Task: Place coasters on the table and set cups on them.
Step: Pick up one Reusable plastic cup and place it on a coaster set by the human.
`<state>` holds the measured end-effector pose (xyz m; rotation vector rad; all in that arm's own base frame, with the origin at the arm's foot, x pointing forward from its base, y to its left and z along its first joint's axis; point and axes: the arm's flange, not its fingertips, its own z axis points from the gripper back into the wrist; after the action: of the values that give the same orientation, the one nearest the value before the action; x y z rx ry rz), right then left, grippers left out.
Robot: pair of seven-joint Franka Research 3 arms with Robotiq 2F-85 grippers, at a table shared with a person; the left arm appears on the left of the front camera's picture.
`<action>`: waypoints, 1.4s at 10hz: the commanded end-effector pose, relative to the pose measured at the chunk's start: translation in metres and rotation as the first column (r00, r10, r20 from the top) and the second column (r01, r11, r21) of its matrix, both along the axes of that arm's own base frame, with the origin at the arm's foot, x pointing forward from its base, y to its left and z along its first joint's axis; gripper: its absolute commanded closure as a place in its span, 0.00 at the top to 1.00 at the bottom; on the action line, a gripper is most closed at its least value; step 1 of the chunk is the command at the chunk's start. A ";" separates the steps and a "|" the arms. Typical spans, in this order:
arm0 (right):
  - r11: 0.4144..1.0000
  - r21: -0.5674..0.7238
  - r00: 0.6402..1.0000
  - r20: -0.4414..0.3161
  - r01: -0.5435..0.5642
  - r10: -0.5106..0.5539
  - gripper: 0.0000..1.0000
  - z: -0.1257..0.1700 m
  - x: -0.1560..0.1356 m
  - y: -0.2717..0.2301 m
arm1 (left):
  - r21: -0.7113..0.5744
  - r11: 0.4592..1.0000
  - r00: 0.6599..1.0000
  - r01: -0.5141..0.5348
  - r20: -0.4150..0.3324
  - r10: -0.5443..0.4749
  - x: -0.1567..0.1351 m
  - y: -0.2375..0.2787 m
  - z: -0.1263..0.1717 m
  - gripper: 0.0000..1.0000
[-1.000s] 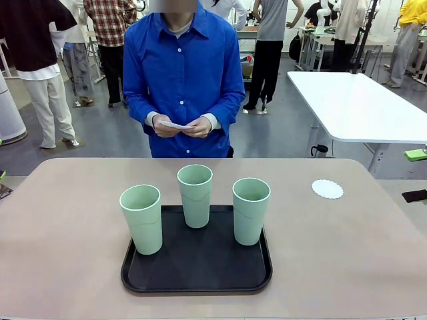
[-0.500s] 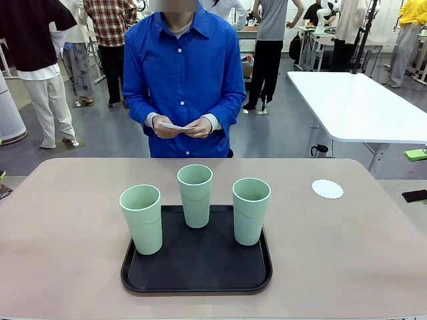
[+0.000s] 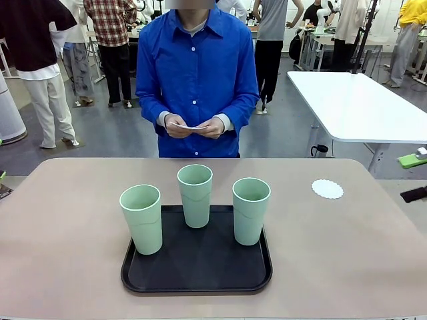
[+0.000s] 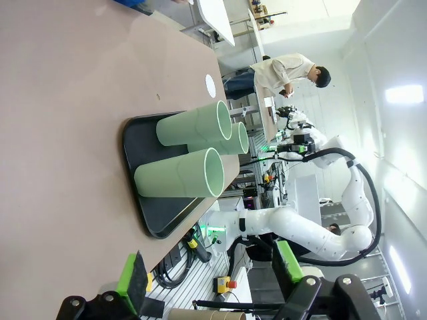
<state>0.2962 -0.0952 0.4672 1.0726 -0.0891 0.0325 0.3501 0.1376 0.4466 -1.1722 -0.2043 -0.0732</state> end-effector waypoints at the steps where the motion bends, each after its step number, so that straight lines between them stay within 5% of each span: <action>1: 0.934 -0.342 0.925 0.316 -0.098 0.213 1.00 0.037 0.055 0.025 | -0.006 1.000 1.000 0.000 0.005 0.000 -0.001 0.001 0.001 1.00; 2: 0.858 -0.440 0.847 0.320 -0.264 0.424 1.00 0.050 0.070 0.049 | -0.006 1.000 1.000 0.000 0.005 0.000 -0.001 0.001 0.001 1.00; 4: 0.738 -0.527 0.733 0.280 -0.422 0.620 1.00 0.051 0.082 0.115 | -0.006 1.000 1.000 0.000 0.005 0.000 -0.001 0.001 0.001 1.00; 7: 0.392 -0.636 0.499 0.013 -0.664 0.867 1.00 0.041 0.070 0.182 | -0.006 1.000 1.000 0.000 0.005 0.000 -0.001 0.001 0.001 1.00; 8: 0.330 -0.656 0.449 -0.014 -0.678 0.894 1.00 0.040 0.067 0.186 | -0.006 1.000 1.000 0.000 0.005 0.000 -0.001 0.001 0.001 1.00; 9: 0.305 -0.696 0.423 0.003 -0.650 0.906 1.00 0.042 0.065 0.189 | -0.006 1.000 1.000 0.000 0.005 0.000 -0.001 0.001 0.001 1.00; 10: 0.342 -0.724 0.458 0.040 -0.599 0.888 1.00 0.040 0.062 0.189 | -0.006 1.000 1.000 0.000 0.005 0.000 -0.001 0.001 0.001 1.00; 11: 0.339 -0.649 0.462 -0.022 -0.681 0.886 1.00 0.033 0.062 0.201 | -0.006 1.000 1.000 0.000 0.005 0.000 -0.001 0.001 0.001 1.00; 14: 0.322 -0.677 0.452 -0.017 -0.662 0.892 1.00 0.037 0.062 0.198 | -0.006 1.000 1.000 0.000 0.005 0.000 -0.001 0.001 0.001 1.00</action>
<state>0.3590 0.1026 0.5021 0.3320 0.1452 1.1472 0.3502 0.1384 0.4461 -1.1710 -0.2037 -0.0703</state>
